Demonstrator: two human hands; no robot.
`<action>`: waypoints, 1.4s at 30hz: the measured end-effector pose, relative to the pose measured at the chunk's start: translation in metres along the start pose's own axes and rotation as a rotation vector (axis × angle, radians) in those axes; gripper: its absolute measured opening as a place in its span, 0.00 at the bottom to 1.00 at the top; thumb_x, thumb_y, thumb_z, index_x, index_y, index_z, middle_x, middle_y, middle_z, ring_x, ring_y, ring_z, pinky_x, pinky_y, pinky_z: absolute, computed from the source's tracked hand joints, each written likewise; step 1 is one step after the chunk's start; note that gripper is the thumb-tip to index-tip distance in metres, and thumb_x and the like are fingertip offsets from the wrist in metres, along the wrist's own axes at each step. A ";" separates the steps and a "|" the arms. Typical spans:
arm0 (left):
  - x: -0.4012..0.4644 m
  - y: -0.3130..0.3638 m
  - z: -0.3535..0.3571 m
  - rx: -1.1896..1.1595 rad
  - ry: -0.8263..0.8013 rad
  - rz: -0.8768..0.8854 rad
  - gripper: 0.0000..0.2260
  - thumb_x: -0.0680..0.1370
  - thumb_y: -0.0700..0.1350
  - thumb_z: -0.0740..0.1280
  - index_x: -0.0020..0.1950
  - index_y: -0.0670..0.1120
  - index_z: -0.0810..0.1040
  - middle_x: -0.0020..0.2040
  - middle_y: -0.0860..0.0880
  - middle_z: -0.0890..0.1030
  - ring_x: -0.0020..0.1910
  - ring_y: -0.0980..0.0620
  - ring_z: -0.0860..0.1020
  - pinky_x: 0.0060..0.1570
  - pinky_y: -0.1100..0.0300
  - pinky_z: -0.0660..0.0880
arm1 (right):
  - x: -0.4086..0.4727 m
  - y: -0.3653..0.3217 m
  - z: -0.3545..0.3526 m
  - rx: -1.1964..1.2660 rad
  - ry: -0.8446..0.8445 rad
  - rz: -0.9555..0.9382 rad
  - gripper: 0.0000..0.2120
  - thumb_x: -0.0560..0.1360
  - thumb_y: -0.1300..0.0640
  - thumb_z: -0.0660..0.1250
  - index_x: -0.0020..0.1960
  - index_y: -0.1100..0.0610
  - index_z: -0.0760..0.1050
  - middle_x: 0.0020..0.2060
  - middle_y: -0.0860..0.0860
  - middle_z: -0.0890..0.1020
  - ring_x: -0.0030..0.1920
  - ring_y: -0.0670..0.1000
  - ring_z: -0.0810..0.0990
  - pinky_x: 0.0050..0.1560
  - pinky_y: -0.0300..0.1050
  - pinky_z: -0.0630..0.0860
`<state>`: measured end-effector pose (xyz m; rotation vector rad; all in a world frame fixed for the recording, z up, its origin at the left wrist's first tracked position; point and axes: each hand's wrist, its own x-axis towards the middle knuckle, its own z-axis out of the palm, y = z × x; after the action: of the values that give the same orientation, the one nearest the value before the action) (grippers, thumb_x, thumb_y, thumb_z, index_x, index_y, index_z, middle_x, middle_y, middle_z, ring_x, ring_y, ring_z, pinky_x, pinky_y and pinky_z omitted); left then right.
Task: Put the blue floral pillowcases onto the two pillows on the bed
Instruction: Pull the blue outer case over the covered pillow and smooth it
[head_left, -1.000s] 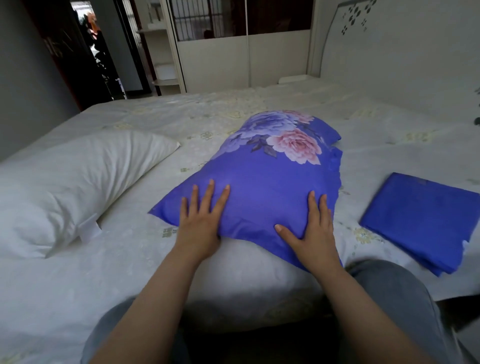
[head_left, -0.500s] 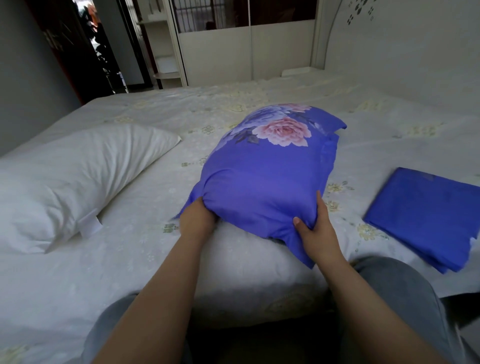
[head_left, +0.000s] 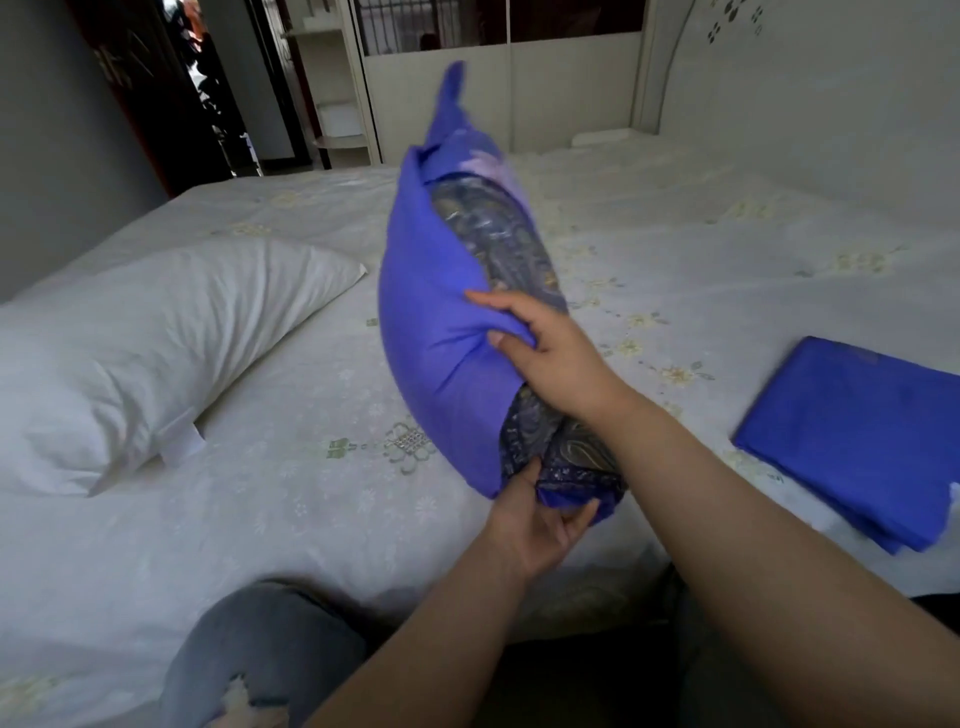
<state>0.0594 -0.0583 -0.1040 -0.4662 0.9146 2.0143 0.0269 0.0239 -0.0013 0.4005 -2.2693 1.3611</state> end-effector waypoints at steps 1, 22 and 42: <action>-0.001 0.000 -0.006 0.040 0.019 0.013 0.15 0.79 0.52 0.62 0.56 0.41 0.77 0.48 0.42 0.83 0.46 0.43 0.80 0.32 0.58 0.81 | 0.001 0.001 0.010 0.028 -0.050 0.026 0.19 0.77 0.66 0.63 0.64 0.51 0.73 0.63 0.45 0.75 0.64 0.39 0.70 0.65 0.30 0.64; -0.107 0.164 -0.085 1.785 0.667 1.074 0.46 0.67 0.59 0.72 0.74 0.66 0.45 0.71 0.46 0.69 0.64 0.37 0.70 0.62 0.48 0.69 | -0.033 0.053 0.020 -0.336 0.131 0.800 0.52 0.63 0.22 0.57 0.75 0.57 0.55 0.70 0.57 0.68 0.67 0.59 0.69 0.68 0.57 0.66; -0.093 0.162 -0.109 1.191 0.691 0.956 0.29 0.71 0.44 0.70 0.69 0.52 0.64 0.63 0.43 0.76 0.60 0.40 0.74 0.58 0.50 0.71 | -0.017 0.015 0.012 0.449 0.106 0.603 0.20 0.72 0.65 0.69 0.62 0.57 0.73 0.45 0.53 0.84 0.42 0.52 0.84 0.47 0.46 0.80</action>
<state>-0.0230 -0.2507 -0.0496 0.0274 2.8960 1.5440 0.0315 0.0207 -0.0264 -0.2481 -2.0614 2.1416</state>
